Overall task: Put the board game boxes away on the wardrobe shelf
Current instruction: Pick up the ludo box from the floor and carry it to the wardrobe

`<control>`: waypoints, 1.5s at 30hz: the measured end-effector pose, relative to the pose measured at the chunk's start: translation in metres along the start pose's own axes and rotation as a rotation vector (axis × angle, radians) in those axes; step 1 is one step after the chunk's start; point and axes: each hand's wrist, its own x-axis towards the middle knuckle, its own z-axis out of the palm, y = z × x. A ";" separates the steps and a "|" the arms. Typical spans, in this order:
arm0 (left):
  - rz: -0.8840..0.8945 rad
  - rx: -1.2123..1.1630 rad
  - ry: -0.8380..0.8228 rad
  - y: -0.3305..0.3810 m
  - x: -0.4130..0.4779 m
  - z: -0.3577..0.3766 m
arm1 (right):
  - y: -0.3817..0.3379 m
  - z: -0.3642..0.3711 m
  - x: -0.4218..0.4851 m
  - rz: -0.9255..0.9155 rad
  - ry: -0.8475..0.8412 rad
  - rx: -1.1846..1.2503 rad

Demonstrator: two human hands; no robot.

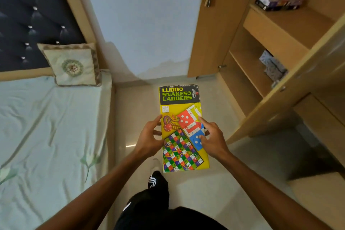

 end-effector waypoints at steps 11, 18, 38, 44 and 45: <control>0.070 0.117 -0.199 0.057 0.310 -0.042 | -0.027 -0.031 0.260 0.115 0.197 0.059; 0.156 0.207 -0.319 0.099 0.506 -0.003 | 0.009 -0.076 0.422 0.182 0.321 0.108; 0.392 -0.105 -0.604 0.333 0.941 0.238 | 0.135 -0.373 0.779 0.290 0.683 0.079; 0.462 -0.110 -0.721 0.423 1.052 0.334 | 0.179 -0.487 0.859 0.328 0.834 0.109; 0.470 -0.106 -0.742 0.440 1.068 0.352 | 0.184 -0.508 0.872 0.336 0.851 0.124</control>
